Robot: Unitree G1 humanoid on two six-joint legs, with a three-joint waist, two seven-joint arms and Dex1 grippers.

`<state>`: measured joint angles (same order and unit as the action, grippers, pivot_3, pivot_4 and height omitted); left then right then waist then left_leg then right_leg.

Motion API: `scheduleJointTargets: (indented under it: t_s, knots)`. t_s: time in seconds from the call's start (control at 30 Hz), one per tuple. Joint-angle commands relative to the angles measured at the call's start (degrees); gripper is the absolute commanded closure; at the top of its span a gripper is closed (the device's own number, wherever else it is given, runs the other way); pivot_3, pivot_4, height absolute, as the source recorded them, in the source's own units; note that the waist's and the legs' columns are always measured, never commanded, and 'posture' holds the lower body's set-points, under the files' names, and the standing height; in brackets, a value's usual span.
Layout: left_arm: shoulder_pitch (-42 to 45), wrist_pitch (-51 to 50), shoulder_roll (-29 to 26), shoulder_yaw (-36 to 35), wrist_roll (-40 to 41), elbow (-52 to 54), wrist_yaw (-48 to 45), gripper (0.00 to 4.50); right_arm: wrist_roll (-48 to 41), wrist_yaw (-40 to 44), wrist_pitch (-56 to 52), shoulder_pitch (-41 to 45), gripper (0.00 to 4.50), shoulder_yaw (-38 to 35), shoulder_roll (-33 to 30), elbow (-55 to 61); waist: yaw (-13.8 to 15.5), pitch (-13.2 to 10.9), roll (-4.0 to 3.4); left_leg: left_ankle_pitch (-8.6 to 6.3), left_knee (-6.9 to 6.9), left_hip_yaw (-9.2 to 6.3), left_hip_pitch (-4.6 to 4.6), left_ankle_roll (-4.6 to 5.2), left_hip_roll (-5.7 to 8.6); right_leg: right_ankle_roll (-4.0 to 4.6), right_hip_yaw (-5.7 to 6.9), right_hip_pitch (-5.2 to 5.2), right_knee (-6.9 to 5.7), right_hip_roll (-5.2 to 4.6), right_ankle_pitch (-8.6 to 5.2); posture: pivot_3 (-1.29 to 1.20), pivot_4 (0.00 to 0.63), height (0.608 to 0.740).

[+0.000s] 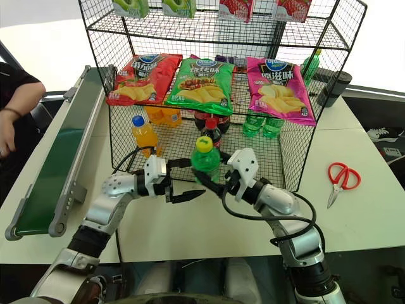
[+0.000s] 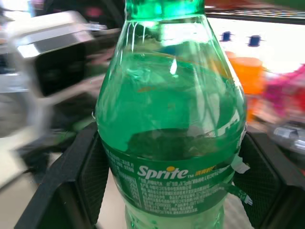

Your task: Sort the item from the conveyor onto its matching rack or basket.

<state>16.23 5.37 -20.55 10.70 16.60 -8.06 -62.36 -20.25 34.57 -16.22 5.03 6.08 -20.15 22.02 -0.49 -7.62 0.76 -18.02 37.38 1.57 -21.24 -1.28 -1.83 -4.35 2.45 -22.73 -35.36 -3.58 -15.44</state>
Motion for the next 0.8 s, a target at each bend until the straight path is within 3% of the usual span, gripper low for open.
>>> scheduleJointTargets:
  t_s: [0.03, 0.3, 0.8]
  knots:
    - [-3.2, -0.1, -1.9, -2.7, 1.0, 3.6, 1.3, 0.05, 1.3, -3.5, 4.1, -0.7, 1.45, -4.4, 1.0, 0.6, 0.0, 0.0, 0.00, 0.00, -0.01, 0.00, 0.00, 0.00, -0.02, 0.00, -0.01, -0.01, 0.00, 0.00, 0.00, 0.00, 0.150, 0.740]
    - [-7.8, -3.8, -3.1, -6.2, 3.5, 10.4, 5.6, 0.05, 4.6, -13.7, 9.7, -1.8, 1.45, -12.0, 5.2, -8.9, 0.8, 0.0, -0.06, 0.00, 0.02, 0.03, 0.02, -0.01, -0.05, 0.00, -0.06, 0.03, -0.03, -0.11, 0.00, 0.00, 0.150, 0.740]
    - [-7.8, -5.4, -2.4, -4.8, 3.7, 13.2, 6.4, 0.05, 8.1, -22.5, 20.2, 10.5, 1.45, -17.2, 9.0, -35.4, 0.7, 0.0, -0.24, 0.01, -0.01, 0.12, 0.09, -0.01, -0.05, 0.01, -0.14, 0.01, -0.10, -0.04, 0.00, 0.00, 0.150, 0.740]
